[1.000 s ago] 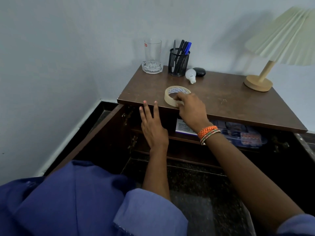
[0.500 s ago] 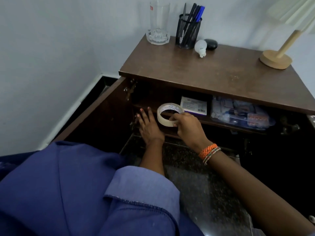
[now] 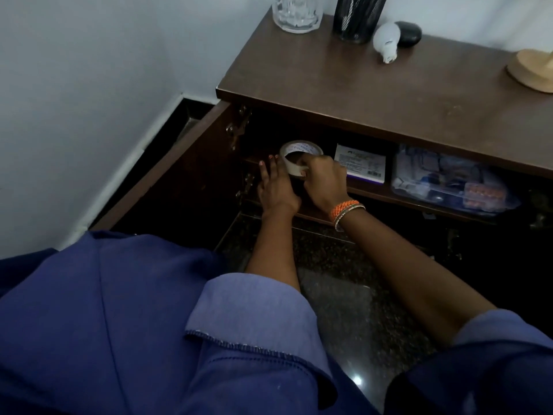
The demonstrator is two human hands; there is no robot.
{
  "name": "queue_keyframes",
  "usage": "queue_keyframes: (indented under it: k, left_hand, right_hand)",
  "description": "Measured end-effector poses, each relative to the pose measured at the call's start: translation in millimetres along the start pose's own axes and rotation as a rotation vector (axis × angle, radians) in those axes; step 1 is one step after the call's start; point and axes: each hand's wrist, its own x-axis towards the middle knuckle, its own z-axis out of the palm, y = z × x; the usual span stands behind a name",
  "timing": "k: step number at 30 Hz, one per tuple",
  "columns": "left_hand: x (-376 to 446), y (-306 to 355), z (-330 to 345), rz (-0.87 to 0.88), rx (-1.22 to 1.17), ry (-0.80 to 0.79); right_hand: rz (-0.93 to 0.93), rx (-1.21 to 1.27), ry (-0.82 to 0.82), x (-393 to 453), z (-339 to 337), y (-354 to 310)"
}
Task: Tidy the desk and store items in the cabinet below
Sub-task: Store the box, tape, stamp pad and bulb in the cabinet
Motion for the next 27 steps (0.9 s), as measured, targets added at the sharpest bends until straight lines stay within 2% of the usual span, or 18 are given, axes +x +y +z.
queue_keyframes:
  k: [5,14,21,24,27]
  left_hand:
    - [8.5,-8.6,5.4,-0.028,0.045,-0.060]
    - [7.9,-14.0,21.6,-0.018,0.015,0.001]
    - [6.8,-10.8,20.3,-0.043,-0.018,-0.021]
    - [5.9,-7.4,18.8,-0.054,-0.020,-0.031]
    - [5.8,-1.9,14.8,-0.069,-0.002,-0.047]
  right_hand:
    - [0.004,-0.035,0.005,12.3,10.6,5.9]
    - [0.005,-0.067,0.054,19.5,23.7,13.4]
    - [0.005,-0.129,0.104,21.7,30.1,21.7]
    - [-0.053,-0.154,0.159,18.2,36.2,29.0]
    - [-0.101,-0.142,0.096,12.1,42.4,31.5]
